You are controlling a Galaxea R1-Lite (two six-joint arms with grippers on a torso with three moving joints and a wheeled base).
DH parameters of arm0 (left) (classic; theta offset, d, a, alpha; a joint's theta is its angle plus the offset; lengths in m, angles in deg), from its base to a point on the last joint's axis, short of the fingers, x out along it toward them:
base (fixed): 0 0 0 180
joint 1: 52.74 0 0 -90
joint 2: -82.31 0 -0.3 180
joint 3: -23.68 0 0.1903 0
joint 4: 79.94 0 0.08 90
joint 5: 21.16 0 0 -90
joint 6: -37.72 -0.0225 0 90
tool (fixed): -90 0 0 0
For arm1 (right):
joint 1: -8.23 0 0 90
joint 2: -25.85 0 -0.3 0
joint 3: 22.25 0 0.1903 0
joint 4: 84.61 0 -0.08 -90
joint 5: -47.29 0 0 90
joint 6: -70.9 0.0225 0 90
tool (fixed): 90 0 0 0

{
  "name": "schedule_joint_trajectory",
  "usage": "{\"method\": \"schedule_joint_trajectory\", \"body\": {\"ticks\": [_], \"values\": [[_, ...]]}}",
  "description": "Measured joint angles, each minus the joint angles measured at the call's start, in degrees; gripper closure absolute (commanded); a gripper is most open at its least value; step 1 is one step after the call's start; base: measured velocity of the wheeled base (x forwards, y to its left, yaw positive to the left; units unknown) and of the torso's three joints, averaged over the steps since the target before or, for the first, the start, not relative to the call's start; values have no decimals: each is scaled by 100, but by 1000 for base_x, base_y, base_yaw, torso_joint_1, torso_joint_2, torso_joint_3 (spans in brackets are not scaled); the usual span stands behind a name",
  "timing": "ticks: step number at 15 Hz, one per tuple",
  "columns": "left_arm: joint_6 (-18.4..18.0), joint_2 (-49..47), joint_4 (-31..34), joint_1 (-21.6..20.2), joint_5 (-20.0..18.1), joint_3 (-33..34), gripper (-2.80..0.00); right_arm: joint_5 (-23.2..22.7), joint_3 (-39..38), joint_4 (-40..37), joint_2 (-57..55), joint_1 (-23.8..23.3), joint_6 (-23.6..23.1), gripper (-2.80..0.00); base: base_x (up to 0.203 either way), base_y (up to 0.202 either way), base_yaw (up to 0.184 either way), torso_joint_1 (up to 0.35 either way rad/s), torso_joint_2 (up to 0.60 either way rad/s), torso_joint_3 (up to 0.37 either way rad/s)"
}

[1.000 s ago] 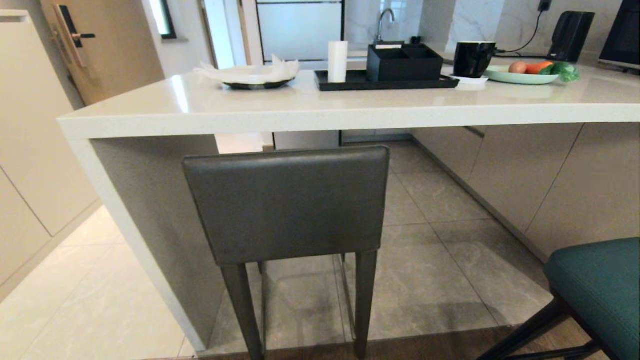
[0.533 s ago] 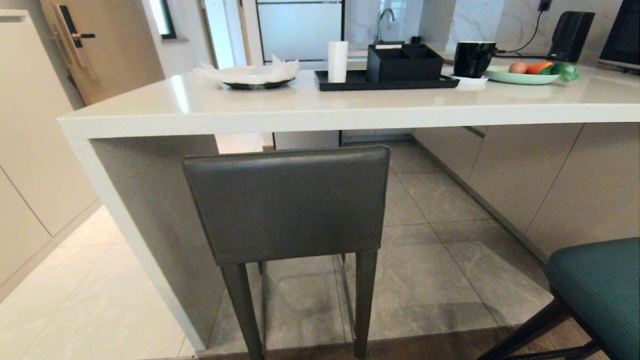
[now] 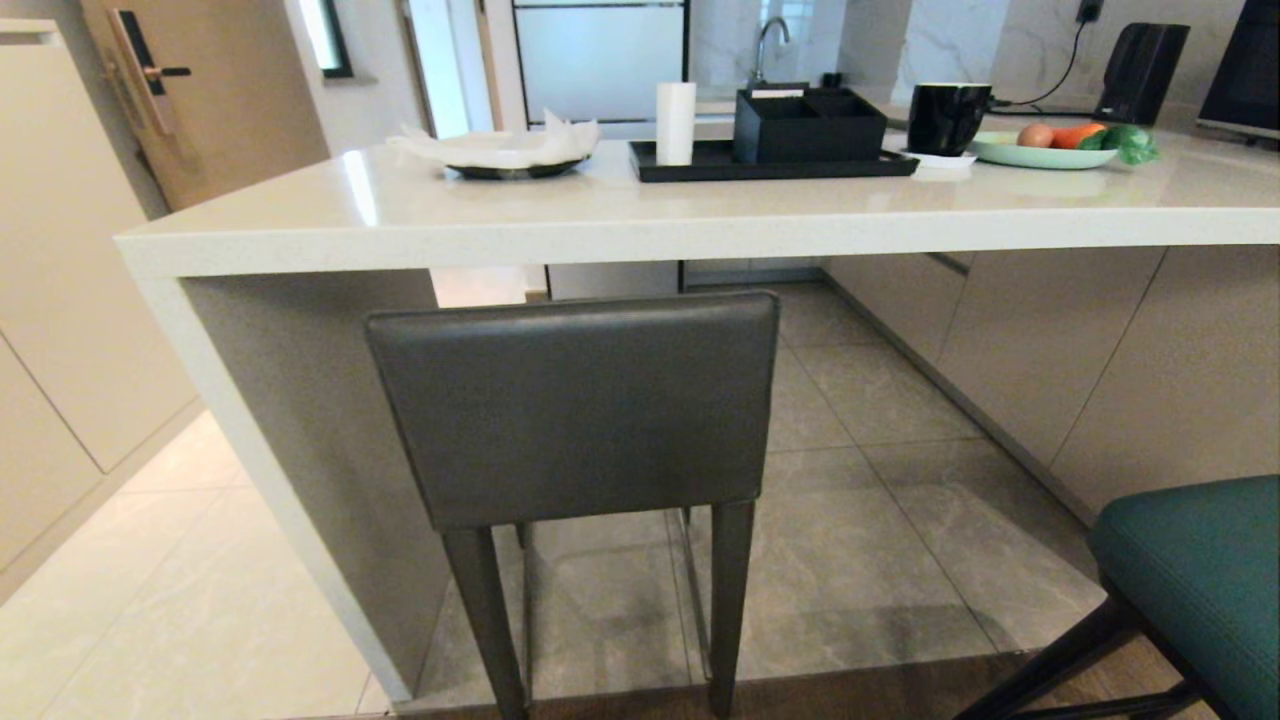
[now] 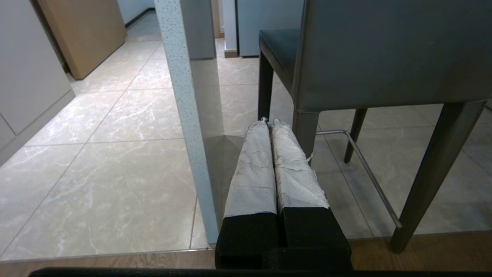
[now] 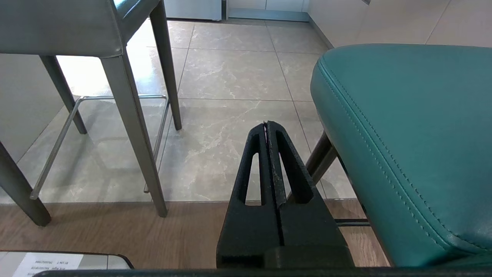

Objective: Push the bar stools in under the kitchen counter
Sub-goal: Push the blue chair back under the dining table

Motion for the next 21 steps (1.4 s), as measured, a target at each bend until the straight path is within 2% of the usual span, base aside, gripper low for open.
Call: {"method": "schedule_joint_trajectory", "body": {"ticks": [3, 21], "values": [[9, 0, -4, 1, 2, 0, 0, -5, -2, 0, 0, 0, -2, 0, -51, 0, 0, 5, 3, 0], [52, -1, -12, 9, -1, 0, 0, 3, -2, -4, -2, 0, 20, 0, -197, 0, -2, 2, 3, 3]]}}
